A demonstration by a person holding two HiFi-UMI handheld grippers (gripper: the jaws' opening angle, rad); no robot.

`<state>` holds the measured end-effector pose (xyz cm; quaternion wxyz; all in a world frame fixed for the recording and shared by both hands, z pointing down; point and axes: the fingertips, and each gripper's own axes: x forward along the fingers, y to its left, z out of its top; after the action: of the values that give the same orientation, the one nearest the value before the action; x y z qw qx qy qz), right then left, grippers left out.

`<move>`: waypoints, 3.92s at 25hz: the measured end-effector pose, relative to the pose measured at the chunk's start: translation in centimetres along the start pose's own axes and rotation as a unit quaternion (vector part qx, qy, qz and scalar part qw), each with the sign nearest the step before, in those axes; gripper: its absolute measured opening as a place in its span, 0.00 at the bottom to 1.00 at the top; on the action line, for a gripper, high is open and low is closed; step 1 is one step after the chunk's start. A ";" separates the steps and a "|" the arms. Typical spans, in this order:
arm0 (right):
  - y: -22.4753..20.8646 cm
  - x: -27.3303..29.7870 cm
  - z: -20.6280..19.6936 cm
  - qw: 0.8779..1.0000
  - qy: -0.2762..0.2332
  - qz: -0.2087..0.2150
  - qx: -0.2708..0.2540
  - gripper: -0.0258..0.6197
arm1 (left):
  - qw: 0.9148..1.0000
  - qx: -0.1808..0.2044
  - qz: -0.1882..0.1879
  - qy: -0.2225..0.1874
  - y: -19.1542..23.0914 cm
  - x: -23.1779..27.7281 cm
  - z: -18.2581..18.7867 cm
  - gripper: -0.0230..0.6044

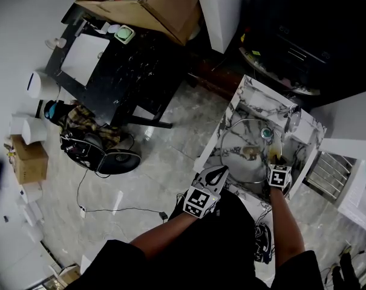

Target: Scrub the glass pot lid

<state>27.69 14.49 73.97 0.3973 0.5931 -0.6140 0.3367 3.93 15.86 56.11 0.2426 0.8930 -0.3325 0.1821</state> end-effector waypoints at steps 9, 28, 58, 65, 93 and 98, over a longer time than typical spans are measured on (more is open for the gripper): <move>0.8 -0.8 -1.7 0.999 0.027 0.007 0.019 0.13 | 1.000 0.002 -0.023 -0.008 -0.3 -0.5 0.6 0.07; 3.5 -2.0 -3.2 0.998 0.056 0.013 -0.012 0.13 | 0.999 0.002 -0.034 -0.015 1.5 -2.1 0.8 0.07; 8.3 -2.5 -4.4 0.986 0.148 0.070 -0.042 0.13 | 0.994 0.038 -0.102 -0.004 3.8 -1.0 2.2 0.07; 10.4 -2.6 -4.3 0.980 0.165 0.100 -0.052 0.13 | 0.993 0.035 -0.111 0.001 4.6 -1.2 2.2 0.07; 15.8 -2.0 -2.9 0.966 0.197 0.158 -0.045 0.13 | 0.989 0.024 -0.147 0.005 6.7 0.6 3.7 0.07; 16.2 -1.9 -2.5 0.965 0.207 0.153 -0.046 0.13 | 0.988 0.029 -0.154 0.011 6.9 1.0 4.1 0.07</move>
<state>11.76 18.70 74.41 0.4863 0.3908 -0.6162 0.4807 0.66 8.56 55.43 0.2451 0.9381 -0.1833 0.1621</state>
